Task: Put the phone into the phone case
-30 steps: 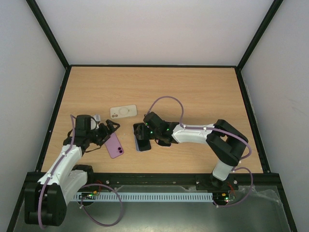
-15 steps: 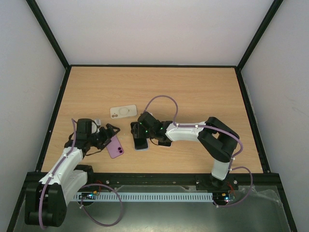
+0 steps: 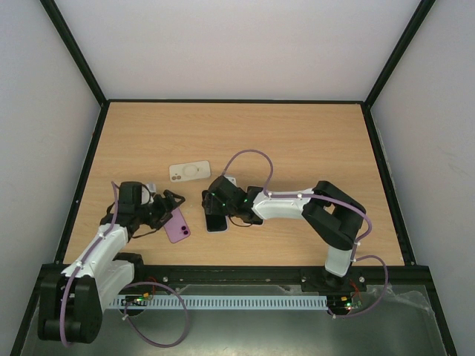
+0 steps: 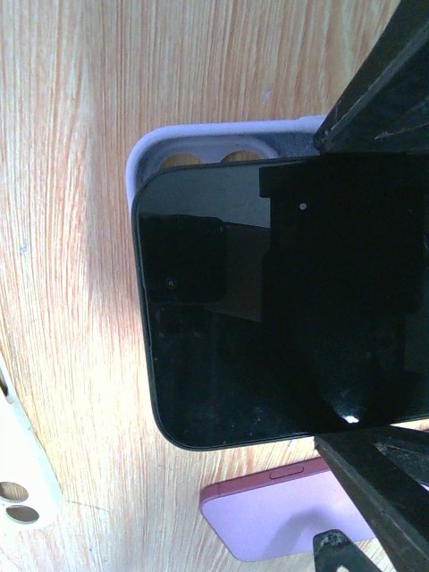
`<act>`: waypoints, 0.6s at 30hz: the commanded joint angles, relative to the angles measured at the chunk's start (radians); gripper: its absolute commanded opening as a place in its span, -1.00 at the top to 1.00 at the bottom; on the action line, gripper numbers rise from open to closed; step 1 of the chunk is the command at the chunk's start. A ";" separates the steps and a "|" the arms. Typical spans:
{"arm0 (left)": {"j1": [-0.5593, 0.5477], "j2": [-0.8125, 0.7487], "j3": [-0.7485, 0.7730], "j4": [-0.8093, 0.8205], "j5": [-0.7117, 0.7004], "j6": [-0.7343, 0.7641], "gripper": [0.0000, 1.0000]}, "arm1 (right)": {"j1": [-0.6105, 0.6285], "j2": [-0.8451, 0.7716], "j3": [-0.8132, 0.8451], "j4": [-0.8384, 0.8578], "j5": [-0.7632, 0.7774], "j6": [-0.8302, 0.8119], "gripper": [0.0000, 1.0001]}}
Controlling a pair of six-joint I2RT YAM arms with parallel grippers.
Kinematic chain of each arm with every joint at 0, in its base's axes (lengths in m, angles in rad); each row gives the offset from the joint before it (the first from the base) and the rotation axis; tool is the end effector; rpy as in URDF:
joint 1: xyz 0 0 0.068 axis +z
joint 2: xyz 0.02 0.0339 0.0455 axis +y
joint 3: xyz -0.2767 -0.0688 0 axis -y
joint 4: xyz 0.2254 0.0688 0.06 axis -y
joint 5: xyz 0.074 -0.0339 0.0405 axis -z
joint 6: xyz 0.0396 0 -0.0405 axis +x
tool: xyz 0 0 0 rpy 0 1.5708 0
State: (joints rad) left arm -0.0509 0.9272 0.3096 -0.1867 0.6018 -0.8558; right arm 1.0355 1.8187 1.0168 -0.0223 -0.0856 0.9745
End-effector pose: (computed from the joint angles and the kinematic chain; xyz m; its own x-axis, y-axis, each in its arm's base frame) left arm 0.1451 -0.0298 0.1764 -0.7995 -0.5825 -0.1468 -0.2586 0.5543 -0.7911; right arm 0.1832 0.3155 0.1782 -0.9438 0.0247 -0.3295 -0.1881 0.7797 0.5972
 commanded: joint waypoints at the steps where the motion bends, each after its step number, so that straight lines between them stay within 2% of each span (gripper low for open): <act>1: 0.004 0.011 0.030 -0.002 0.018 0.021 -0.73 | 0.014 0.019 -0.008 -0.049 0.007 0.071 -0.36; 13: 0.002 0.043 0.064 -0.032 0.006 0.057 -0.62 | 0.014 0.005 0.011 -0.061 -0.044 0.078 -0.68; 18: -0.012 0.076 0.080 -0.033 0.012 0.058 -0.60 | 0.014 -0.035 0.010 -0.078 -0.030 0.050 -0.73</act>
State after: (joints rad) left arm -0.0521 0.9817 0.3569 -0.2043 0.6022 -0.8124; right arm 1.0397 1.8194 1.0214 -0.0277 -0.1238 1.0405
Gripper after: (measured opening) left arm 0.807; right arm 0.861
